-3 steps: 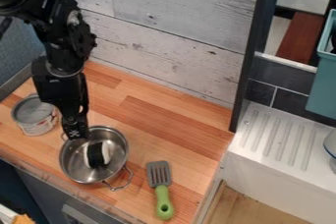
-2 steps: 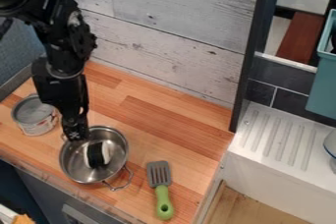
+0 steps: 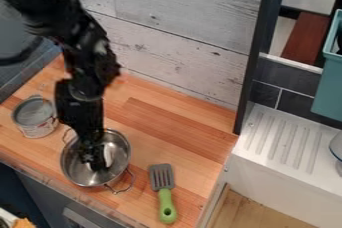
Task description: Put the whiite item on the table
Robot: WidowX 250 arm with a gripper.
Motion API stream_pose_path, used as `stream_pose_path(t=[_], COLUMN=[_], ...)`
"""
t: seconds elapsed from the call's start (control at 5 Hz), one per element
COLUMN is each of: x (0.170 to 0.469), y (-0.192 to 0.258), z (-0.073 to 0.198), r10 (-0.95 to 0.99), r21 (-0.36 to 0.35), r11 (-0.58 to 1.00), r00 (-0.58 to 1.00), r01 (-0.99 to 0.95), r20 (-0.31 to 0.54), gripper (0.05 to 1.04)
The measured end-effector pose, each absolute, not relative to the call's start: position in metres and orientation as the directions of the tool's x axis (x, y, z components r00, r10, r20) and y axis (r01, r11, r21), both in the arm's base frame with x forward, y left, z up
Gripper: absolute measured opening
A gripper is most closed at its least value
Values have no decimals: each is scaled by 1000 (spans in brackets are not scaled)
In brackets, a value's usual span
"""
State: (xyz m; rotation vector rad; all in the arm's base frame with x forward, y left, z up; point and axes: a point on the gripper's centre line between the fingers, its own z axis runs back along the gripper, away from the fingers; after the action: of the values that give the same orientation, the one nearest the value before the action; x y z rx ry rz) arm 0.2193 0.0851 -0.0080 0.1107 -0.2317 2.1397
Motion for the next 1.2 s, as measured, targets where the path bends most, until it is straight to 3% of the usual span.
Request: stream_pose_path(t=[0.4, 0.6, 0.8, 1.0, 1.2], x=[222, 221, 221, 222, 218], y=[80, 90, 95, 93, 89], z=[-40, -49, -54, -55, -53], r10=[817, 790, 780, 786, 799], r21=[-65, -41, -37, -36, -25], r11=[-521, -565, -578, -575, -564], r00=[-520, -555, -566, -564, -553], r01=[-851, -824, -815, -817, -826], r20=[249, 262, 266, 253, 238], gripper=[1000, 952, 672, 511, 496])
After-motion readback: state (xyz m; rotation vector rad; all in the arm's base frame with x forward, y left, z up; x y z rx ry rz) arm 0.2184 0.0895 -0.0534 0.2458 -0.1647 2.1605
